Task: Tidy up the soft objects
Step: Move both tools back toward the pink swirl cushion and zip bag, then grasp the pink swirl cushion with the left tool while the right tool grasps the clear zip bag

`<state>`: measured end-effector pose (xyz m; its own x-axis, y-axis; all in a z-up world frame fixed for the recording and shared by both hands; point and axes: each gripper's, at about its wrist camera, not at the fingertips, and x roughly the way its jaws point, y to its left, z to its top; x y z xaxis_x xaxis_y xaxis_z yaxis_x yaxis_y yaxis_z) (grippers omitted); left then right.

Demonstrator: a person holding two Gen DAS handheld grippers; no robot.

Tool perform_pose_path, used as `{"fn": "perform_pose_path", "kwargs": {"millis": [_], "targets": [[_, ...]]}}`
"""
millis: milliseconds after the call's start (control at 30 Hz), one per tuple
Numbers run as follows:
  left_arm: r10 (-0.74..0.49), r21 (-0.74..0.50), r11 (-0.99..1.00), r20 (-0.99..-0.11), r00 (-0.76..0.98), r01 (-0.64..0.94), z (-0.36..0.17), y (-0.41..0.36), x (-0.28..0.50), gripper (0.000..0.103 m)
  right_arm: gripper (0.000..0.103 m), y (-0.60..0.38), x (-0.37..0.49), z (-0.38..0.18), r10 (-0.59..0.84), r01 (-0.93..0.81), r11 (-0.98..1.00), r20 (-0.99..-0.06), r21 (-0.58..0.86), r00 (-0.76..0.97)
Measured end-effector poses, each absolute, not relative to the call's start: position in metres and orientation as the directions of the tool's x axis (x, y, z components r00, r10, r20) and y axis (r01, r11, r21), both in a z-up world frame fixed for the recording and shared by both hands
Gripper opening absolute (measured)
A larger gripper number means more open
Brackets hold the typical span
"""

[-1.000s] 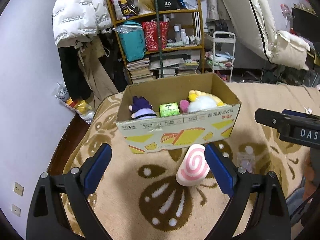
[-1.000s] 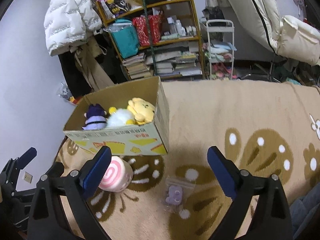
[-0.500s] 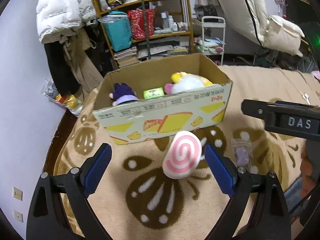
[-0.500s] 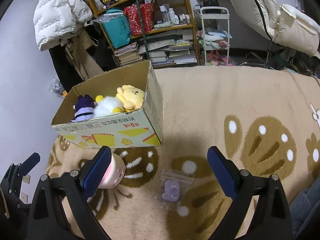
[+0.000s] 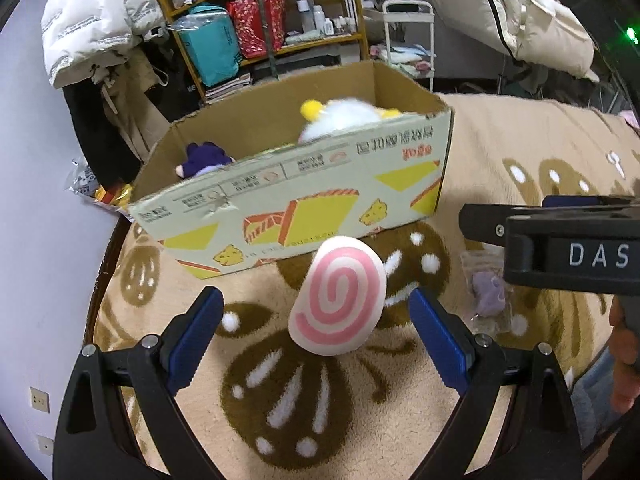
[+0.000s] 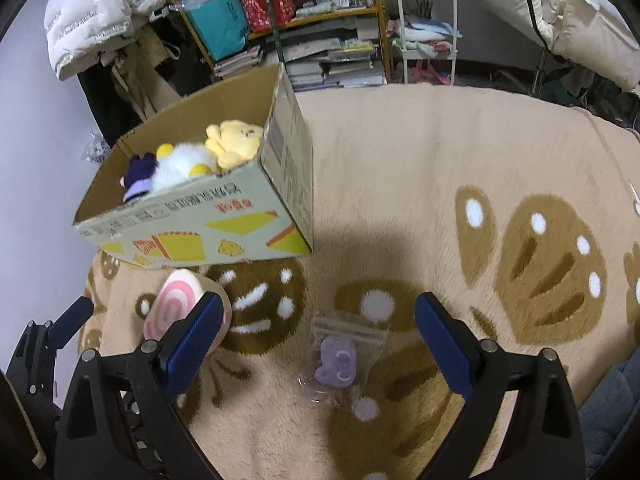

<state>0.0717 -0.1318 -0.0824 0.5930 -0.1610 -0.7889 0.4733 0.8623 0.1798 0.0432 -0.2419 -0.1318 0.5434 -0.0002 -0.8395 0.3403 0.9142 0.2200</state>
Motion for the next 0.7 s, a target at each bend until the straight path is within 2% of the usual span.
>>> {"fn": "perform_pose_path", "kwargs": {"millis": [500, 600, 700], "targets": [[-0.135, 0.154, 0.869, -0.841, 0.524, 0.471, -0.119, -0.129, 0.091, 0.093, 0.100, -0.244, 0.062, -0.180, 0.073, 0.378, 0.896, -0.918, 0.232, 0.390], [-0.116, 0.177, 0.864, -0.841, 0.528, 0.472, -0.122, -0.130, 0.091, 0.093, 0.093, -0.242, 0.063, -0.189, 0.072, 0.382, 0.898, -0.930, 0.217, 0.359], [-0.121, 0.175, 0.861, -0.840, 0.529, 0.477, -0.124, -0.130, 0.090, 0.093, 0.092, -0.237, 0.065, -0.192, 0.073, 0.378, 0.901, -0.932, 0.215, 0.355]]}}
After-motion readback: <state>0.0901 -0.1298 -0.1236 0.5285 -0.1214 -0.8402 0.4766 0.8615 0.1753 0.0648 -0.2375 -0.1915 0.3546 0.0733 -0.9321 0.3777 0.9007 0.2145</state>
